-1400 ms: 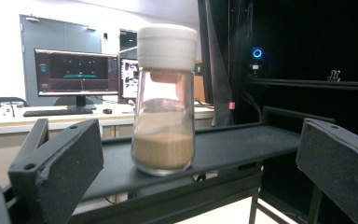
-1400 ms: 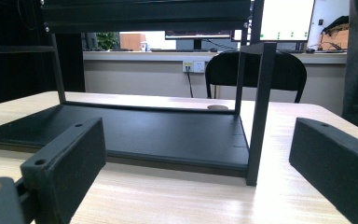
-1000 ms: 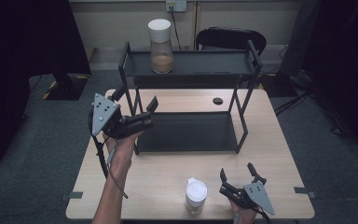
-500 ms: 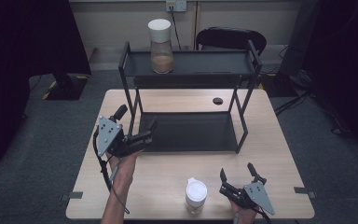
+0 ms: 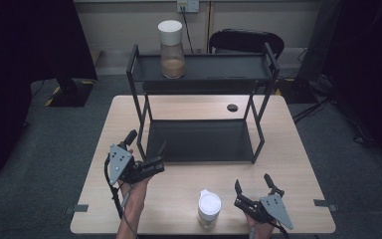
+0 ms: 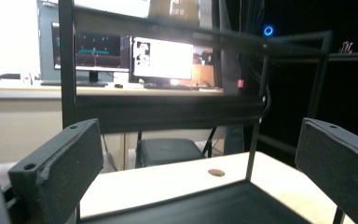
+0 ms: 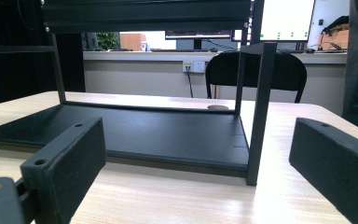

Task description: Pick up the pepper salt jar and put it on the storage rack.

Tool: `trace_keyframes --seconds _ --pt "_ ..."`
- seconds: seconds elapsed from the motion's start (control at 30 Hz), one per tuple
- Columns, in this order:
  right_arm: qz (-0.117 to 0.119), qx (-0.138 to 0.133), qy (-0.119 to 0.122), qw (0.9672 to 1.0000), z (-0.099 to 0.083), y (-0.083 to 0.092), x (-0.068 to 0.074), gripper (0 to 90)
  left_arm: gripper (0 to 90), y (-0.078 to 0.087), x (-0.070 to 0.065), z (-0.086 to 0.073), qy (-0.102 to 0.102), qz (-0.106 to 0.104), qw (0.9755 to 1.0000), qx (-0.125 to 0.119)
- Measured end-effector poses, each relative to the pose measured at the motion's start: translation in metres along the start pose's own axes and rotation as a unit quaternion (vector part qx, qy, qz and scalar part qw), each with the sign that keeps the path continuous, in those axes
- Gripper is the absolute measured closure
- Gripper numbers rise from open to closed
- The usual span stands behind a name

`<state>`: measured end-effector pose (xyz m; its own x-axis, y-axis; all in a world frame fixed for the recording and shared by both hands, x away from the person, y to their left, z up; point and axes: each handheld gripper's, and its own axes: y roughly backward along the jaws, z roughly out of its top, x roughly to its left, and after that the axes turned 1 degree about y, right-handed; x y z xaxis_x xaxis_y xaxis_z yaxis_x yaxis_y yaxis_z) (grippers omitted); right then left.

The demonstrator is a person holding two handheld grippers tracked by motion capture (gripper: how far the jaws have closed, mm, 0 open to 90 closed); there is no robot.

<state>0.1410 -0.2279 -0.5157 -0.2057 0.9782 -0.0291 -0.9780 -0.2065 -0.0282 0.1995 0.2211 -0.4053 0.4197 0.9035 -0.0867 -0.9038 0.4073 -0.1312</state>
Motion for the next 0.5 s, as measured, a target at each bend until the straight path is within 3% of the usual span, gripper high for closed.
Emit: trace_keyframes --seconds 0.2,0.5 --pt "0.0 0.0 0.0 1.0 0.0 0.0 0.0 2.7 0.3 0.007 0.001 -0.021 0.008 0.002 0.9999 0.01" --pt "0.0 0.0 0.0 1.0 0.0 0.0 0.0 2.7 0.2 0.013 0.003 -0.044 0.003 0.015 0.9991 0.039"
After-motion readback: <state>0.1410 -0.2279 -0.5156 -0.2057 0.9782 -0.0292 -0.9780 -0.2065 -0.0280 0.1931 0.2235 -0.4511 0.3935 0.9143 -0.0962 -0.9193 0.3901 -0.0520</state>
